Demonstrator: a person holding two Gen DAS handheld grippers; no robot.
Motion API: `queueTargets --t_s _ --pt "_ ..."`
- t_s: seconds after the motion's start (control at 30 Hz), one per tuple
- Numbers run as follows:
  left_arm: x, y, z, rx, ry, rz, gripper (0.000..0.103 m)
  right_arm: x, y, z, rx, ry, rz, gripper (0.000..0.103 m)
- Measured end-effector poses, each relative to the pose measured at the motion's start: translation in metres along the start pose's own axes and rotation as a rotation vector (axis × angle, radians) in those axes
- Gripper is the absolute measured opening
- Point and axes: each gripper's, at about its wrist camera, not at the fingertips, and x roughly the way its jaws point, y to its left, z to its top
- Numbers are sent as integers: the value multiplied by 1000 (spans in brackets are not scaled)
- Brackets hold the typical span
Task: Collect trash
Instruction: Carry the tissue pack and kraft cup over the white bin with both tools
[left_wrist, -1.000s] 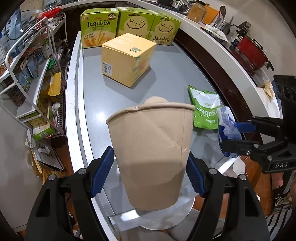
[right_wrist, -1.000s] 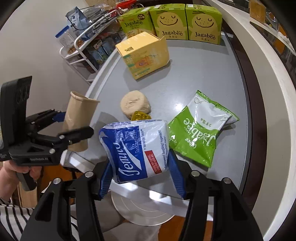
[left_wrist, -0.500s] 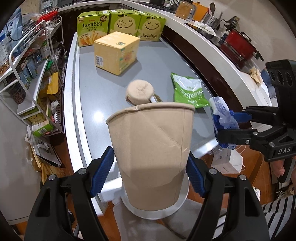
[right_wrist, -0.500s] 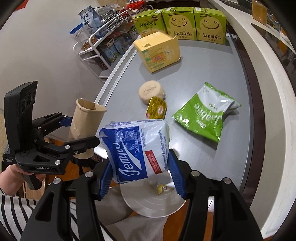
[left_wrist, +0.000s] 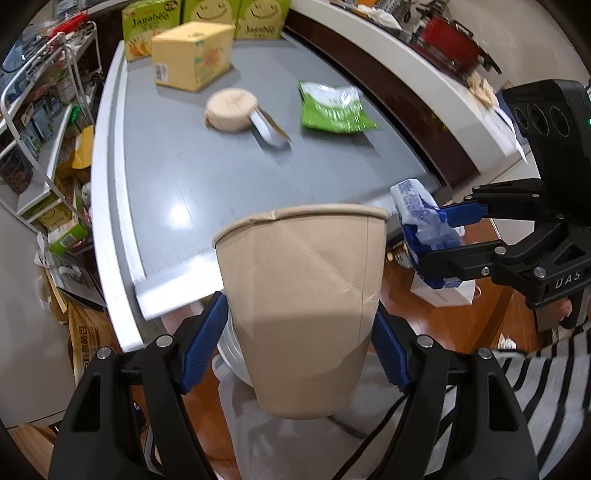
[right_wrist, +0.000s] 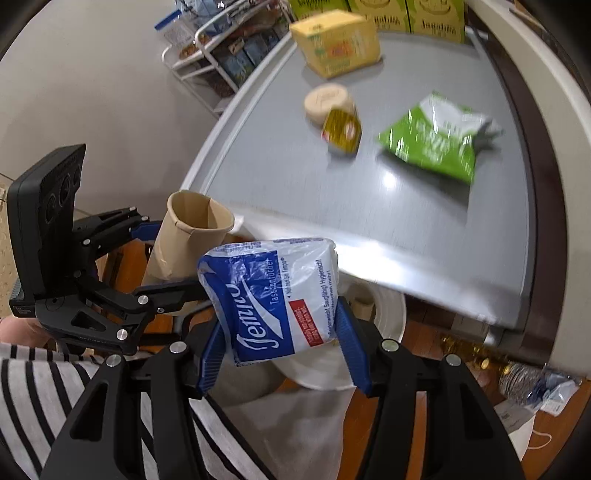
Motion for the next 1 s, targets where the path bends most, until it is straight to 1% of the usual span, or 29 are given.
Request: queueTargets --t_s 0.23,0.43,0.57,0.8,1.0 --pt "20 -3 -20 3 60 5 75 25 -6 -24 34 82 -2 54" --pt "36 -5 -32 26 102 35 75 46 -8 -32 47 132 -15 54" --pt "49 -5 -40 37 130 63 75 57 -12 -39 45 155 -43 54" --pt "74 -4 -48 51 182 103 75 81 -13 -41 57 189 -92 54" --pt "97 0 -48 40 227 118 75 98 -24 -43 102 192 -121 54"
